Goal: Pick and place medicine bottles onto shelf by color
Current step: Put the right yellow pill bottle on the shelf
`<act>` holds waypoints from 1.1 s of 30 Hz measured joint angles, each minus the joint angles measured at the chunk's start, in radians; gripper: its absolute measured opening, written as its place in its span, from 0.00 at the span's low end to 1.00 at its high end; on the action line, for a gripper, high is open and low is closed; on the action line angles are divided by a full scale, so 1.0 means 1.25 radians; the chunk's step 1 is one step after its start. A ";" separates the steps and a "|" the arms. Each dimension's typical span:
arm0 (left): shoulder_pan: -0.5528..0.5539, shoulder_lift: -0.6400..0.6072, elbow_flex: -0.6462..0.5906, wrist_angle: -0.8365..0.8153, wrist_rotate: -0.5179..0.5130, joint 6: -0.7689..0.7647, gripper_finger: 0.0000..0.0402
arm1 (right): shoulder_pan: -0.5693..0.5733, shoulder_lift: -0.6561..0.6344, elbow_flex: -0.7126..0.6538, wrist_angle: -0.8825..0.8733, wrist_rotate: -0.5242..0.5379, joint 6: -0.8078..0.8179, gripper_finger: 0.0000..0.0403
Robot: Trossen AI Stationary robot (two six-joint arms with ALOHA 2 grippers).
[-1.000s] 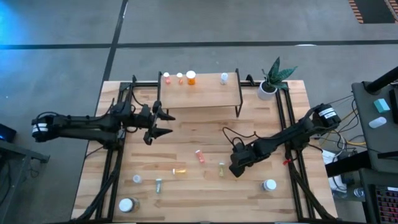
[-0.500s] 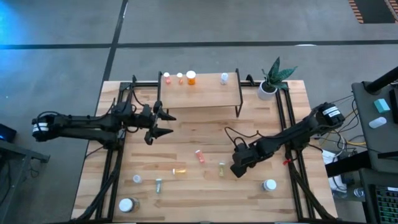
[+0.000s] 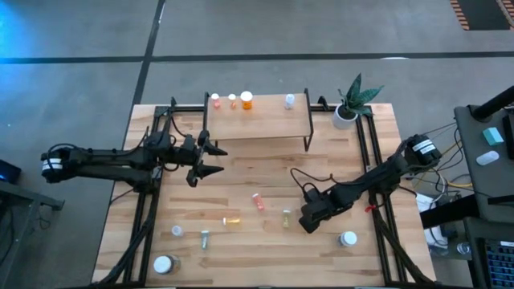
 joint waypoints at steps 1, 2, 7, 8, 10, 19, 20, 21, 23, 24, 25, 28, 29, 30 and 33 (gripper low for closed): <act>0.000 0.000 0.000 0.000 0.000 0.000 0.61 | 0.004 0.005 0.002 -0.003 0.004 -0.007 0.61; 0.000 0.000 0.000 0.000 0.000 0.000 0.61 | 0.007 0.009 0.004 -0.006 0.005 -0.015 0.61; 0.000 0.000 0.000 0.000 -0.003 0.000 0.61 | 0.022 0.017 0.018 -0.045 0.019 -0.054 0.56; 0.000 0.000 0.000 0.000 -0.003 -0.001 0.61 | 0.023 0.016 0.021 -0.052 0.023 -0.059 0.54; 0.000 0.000 0.000 0.000 -0.004 -0.001 0.61 | 0.026 0.015 0.027 -0.064 0.031 -0.071 0.52; 0.000 0.000 0.000 0.000 -0.014 -0.001 0.61 | 0.028 0.017 0.045 -0.082 0.044 -0.126 0.45; 0.000 0.000 0.000 0.000 -0.016 -0.001 0.61 | 0.028 0.017 0.046 -0.082 0.045 -0.138 0.45; 0.000 0.000 0.000 0.000 -0.017 -0.001 0.61 | 0.028 0.017 0.046 -0.082 0.047 -0.142 0.45; 0.000 0.000 0.000 0.000 -0.017 -0.001 0.61 | 0.029 0.017 0.045 -0.082 0.051 -0.145 0.45; 0.000 0.000 0.000 0.000 -0.017 -0.001 0.61 | 0.029 0.017 0.045 -0.082 0.053 -0.147 0.45; 0.000 0.000 0.000 0.000 -0.017 -0.001 0.61 | 0.029 0.017 0.045 -0.082 0.055 -0.154 0.45; 0.000 0.000 0.000 0.000 -0.017 -0.001 0.61 | 0.029 0.017 0.047 -0.083 0.060 -0.167 0.45; 0.000 0.000 0.000 0.000 -0.017 -0.001 0.61 | 0.029 0.017 0.049 -0.082 0.065 -0.169 0.45; 0.000 0.000 0.000 0.000 -0.017 -0.001 0.61 | 0.029 0.018 0.051 -0.080 0.074 -0.170 0.45; 0.000 0.000 0.000 0.000 -0.017 -0.001 0.61 | 0.028 0.018 0.052 -0.077 0.096 -0.172 0.45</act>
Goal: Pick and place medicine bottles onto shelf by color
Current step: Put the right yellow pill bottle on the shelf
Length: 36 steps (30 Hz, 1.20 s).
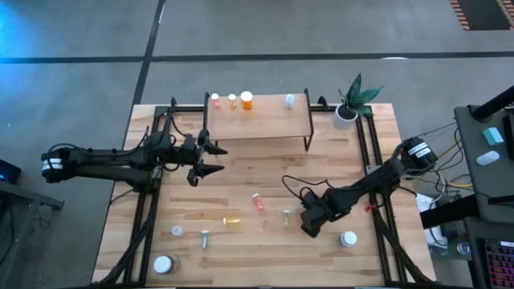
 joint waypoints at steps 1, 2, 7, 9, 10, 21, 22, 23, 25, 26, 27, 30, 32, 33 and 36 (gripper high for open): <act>0.000 0.000 0.000 0.000 0.000 0.000 0.61 | 0.000 0.000 0.000 0.000 0.001 0.000 0.45; 0.000 0.000 0.000 0.000 0.000 0.000 0.61 | 0.000 0.000 0.000 0.000 0.000 0.000 0.45; 0.000 0.000 0.000 0.000 0.000 0.000 0.61 | 0.000 0.000 0.001 0.000 -0.001 -0.004 0.45; 0.000 0.000 0.000 0.000 0.000 0.000 0.61 | 0.000 0.000 0.001 0.000 -0.002 -0.004 0.45; 0.000 0.000 0.000 0.000 0.000 0.000 0.61 | 0.000 0.000 0.001 0.000 -0.003 -0.004 0.45; 0.000 0.000 0.000 0.000 0.000 0.000 0.61 | 0.000 -0.001 0.002 -0.002 -0.010 -0.004 0.44; 0.000 0.000 0.000 0.000 0.000 0.000 0.61 | 0.000 -0.001 0.002 -0.002 -0.014 -0.004 0.44; 0.000 0.000 0.000 0.000 0.000 0.000 0.61 | 0.000 -0.001 0.002 -0.002 -0.016 -0.004 0.44; 0.000 0.000 0.000 0.000 -0.001 0.000 0.61 | 0.000 -0.001 0.002 -0.002 -0.023 -0.003 0.43; 0.000 0.000 0.000 0.000 -0.001 0.000 0.61 | 0.000 -0.001 0.002 -0.002 -0.027 -0.003 0.42; 0.000 0.000 0.000 0.000 -0.001 0.000 0.61 | 0.000 -0.001 0.002 -0.002 -0.028 -0.002 0.41; 0.000 0.000 -0.001 0.000 -0.002 0.000 0.61 | 0.000 -0.001 0.002 -0.002 -0.028 -0.002 0.37; 0.000 0.000 -0.001 0.000 -0.002 0.001 0.61 | 0.000 -0.001 0.002 -0.002 -0.028 -0.002 0.35; 0.000 0.000 -0.001 0.000 -0.002 0.001 0.61 | 0.000 -0.001 0.002 -0.002 -0.028 -0.002 0.34; 0.000 0.000 -0.001 0.000 -0.003 0.001 0.61 | 0.000 -0.002 0.002 -0.002 -0.028 -0.002 0.34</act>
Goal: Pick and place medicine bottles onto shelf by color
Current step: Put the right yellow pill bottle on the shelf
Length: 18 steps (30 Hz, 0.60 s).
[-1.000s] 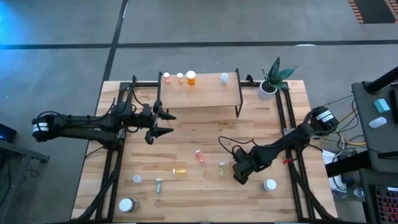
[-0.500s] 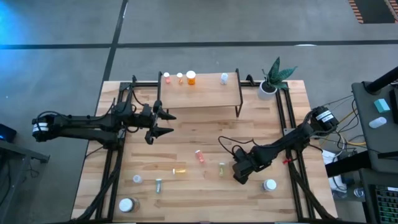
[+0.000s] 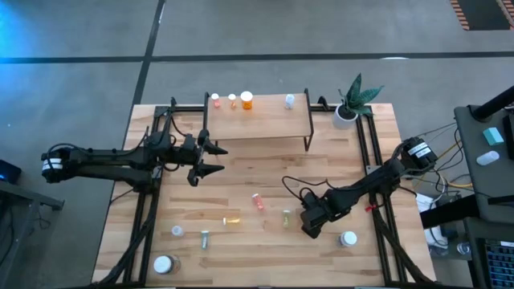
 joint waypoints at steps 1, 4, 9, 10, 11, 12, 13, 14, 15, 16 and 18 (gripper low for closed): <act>0.000 0.000 0.000 0.000 0.000 0.000 0.61 | 0.000 0.000 0.000 0.000 0.000 0.000 0.34; 0.000 0.000 0.000 0.000 0.000 0.000 0.61 | 0.000 -0.002 0.000 0.000 0.000 -0.001 0.34; 0.000 0.000 0.000 0.000 0.000 0.000 0.61 | 0.000 -0.023 0.000 0.003 0.022 -0.002 0.34; 0.000 0.000 0.000 0.000 0.000 0.000 0.61 | 0.000 -0.033 0.000 0.004 0.031 -0.002 0.34; 0.000 0.000 0.000 0.000 0.000 0.000 0.61 | 0.001 -0.042 0.000 0.005 0.042 -0.004 0.34; 0.000 0.000 0.000 -0.001 0.000 0.000 0.61 | 0.001 -0.052 0.000 0.005 0.050 -0.007 0.34; 0.000 0.000 0.000 -0.001 0.000 0.000 0.61 | 0.002 -0.061 0.000 0.004 0.060 -0.008 0.34; 0.000 0.000 -0.001 -0.001 0.000 0.000 0.61 | 0.003 -0.068 0.000 0.004 0.065 -0.008 0.34; 0.000 0.000 -0.001 -0.001 0.000 0.000 0.61 | 0.003 -0.073 0.000 0.004 0.066 -0.008 0.34; 0.000 0.000 -0.001 -0.001 0.000 0.000 0.61 | 0.004 -0.077 0.000 0.004 0.066 -0.008 0.34; 0.000 0.000 -0.001 -0.001 0.000 0.000 0.61 | 0.006 -0.079 0.000 0.002 0.066 -0.003 0.34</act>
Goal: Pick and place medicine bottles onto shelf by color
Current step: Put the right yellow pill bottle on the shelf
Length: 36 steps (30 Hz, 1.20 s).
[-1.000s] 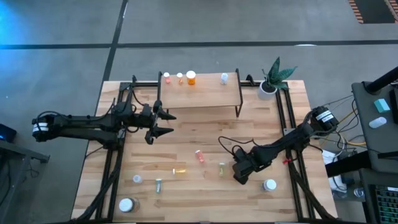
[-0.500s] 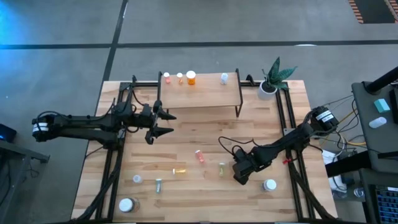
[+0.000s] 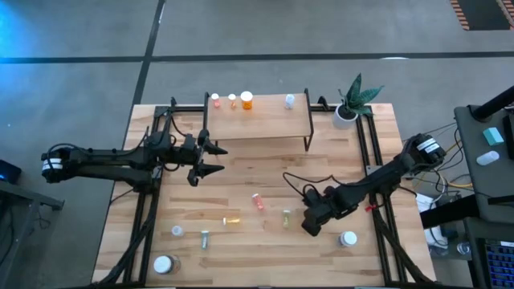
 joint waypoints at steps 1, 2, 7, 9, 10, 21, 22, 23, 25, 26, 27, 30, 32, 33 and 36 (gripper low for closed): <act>0.000 0.000 0.000 0.000 0.000 0.000 0.61 | 0.000 0.001 0.000 -0.002 0.000 0.006 0.34; 0.000 0.000 -0.001 0.000 0.000 0.000 0.61 | 0.000 0.005 0.000 -0.003 0.000 0.014 0.34; 0.000 0.000 -0.001 0.000 0.000 0.000 0.61 | 0.003 0.051 0.000 -0.027 -0.005 0.016 0.34; 0.000 0.000 -0.001 0.000 0.000 0.000 0.61 | 0.004 0.069 0.000 -0.026 -0.010 0.016 0.34; 0.000 0.000 -0.001 0.000 0.000 0.000 0.61 | 0.005 0.078 0.000 -0.023 -0.015 0.016 0.34; 0.000 0.000 -0.001 0.000 0.000 -0.001 0.61 | 0.012 0.089 0.000 -0.029 -0.023 0.023 0.33; 0.000 0.000 -0.001 0.000 0.000 -0.001 0.61 | 0.012 0.089 0.000 -0.030 -0.024 0.023 0.33; 0.000 0.000 -0.001 0.000 0.000 -0.001 0.61 | 0.012 0.089 0.000 -0.032 -0.024 0.023 0.32; 0.000 0.000 -0.001 0.000 0.000 -0.002 0.61 | 0.012 0.089 0.000 -0.033 -0.026 0.023 0.29; 0.000 0.000 -0.001 0.000 0.000 -0.002 0.61 | 0.012 0.089 0.000 -0.033 -0.027 0.023 0.28; 0.000 0.000 -0.001 0.000 0.000 -0.002 0.61 | 0.012 0.089 0.000 -0.033 -0.028 0.023 0.26; 0.000 0.000 -0.002 0.000 0.000 -0.002 0.61 | 0.012 0.085 0.000 -0.035 -0.032 0.023 0.25; 0.000 0.000 -0.002 0.000 0.000 -0.002 0.61 | 0.012 0.081 -0.001 -0.039 -0.035 0.022 0.25; 0.000 0.000 -0.002 0.000 0.000 -0.002 0.61 | 0.012 0.078 -0.002 -0.040 -0.036 0.023 0.25; 0.000 0.000 -0.003 0.000 0.000 -0.002 0.61 | 0.012 0.063 -0.002 -0.038 -0.026 0.023 0.25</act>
